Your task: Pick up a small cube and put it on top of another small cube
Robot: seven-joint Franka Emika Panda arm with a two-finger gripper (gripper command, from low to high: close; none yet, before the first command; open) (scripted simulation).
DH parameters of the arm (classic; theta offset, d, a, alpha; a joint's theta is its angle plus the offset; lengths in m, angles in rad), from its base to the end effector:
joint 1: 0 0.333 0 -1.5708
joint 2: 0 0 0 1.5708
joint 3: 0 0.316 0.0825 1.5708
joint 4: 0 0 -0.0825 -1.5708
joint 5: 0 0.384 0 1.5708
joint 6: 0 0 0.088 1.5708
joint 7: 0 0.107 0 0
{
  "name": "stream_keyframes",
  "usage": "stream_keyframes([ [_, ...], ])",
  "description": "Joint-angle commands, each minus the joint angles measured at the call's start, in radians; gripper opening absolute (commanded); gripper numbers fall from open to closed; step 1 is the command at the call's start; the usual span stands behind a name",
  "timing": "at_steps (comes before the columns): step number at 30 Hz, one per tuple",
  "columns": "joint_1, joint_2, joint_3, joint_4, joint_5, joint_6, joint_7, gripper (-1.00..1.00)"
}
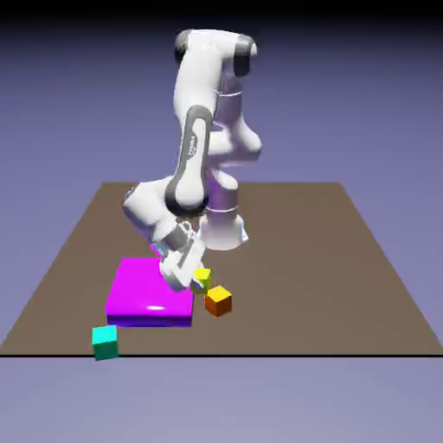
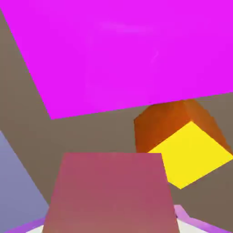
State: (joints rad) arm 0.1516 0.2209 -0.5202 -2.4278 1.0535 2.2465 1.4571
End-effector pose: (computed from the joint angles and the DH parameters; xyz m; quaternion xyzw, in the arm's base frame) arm 0.4343 -0.1505 0.2089 -0.2258 0.9225 0.2653 0.1661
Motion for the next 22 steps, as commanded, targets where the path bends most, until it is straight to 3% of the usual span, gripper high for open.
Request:
stream_keyframes([
  [1, -0.011, 0.026, -0.012, 0.036, 0.006, -0.013, 0.021, -1.00],
  [11, -0.126, 0.283, -0.129, 0.399, 0.093, -0.134, 0.210, -1.00],
  [18, -0.187, 0.453, -0.074, 0.464, 0.242, -0.068, 0.171, -1.00],
  [19, -0.187, 0.453, -0.074, 0.464, 0.242, -0.068, 0.171, 1.00],
  [22, -0.176, 0.380, -0.120, 0.438, 0.174, -0.097, 0.205, 1.00],
])
